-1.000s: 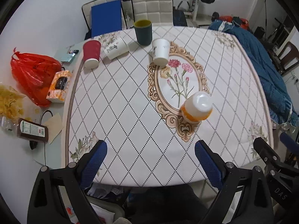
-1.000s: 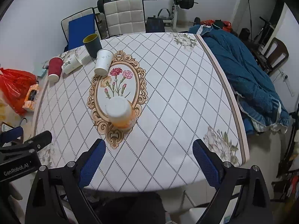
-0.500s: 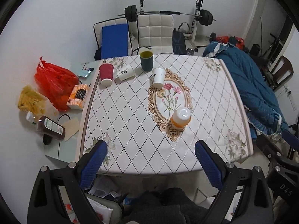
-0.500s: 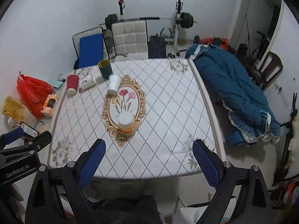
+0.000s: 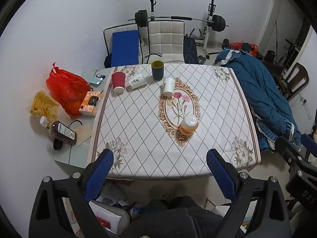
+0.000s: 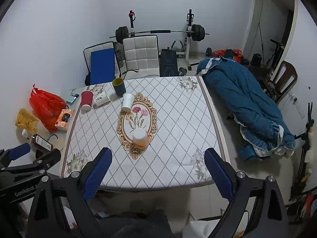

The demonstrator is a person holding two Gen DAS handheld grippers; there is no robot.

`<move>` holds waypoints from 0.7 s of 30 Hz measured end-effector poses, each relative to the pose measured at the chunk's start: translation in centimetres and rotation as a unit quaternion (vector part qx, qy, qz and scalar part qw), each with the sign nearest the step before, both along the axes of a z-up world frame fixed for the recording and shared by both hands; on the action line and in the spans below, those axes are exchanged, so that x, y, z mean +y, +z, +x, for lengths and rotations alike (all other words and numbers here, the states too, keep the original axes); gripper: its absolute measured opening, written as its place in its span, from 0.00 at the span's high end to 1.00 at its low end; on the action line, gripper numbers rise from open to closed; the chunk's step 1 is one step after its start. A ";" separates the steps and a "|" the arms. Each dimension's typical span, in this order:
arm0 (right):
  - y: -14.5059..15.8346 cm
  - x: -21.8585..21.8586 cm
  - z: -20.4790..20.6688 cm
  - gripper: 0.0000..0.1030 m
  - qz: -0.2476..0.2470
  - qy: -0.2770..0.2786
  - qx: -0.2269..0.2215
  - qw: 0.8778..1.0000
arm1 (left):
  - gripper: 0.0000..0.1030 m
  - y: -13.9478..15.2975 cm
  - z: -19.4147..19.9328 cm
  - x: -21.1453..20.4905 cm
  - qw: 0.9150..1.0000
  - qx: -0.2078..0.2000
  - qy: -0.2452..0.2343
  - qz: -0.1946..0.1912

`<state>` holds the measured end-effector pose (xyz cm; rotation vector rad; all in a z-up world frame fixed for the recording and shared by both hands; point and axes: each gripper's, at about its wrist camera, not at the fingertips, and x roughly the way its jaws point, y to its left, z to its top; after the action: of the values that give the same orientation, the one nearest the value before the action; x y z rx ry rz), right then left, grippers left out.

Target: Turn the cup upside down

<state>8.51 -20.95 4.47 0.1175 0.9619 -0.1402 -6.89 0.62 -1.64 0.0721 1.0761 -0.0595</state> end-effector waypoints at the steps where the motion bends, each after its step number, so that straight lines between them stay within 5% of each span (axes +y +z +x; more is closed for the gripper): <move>1: 0.1 0.0 -0.1 0.07 -0.001 0.000 0.000 1.000 | 0.07 0.2 -0.1 0.1 1.000 -0.002 0.000 0.001; 21: 0.7 0.2 0.2 0.07 0.001 0.012 0.006 1.000 | 0.07 0.5 -0.5 1.1 1.000 0.001 -0.001 0.004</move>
<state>8.68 -20.71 5.17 0.1079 0.9759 -0.1183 -7.36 1.75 -1.17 0.0801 1.0775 -0.0575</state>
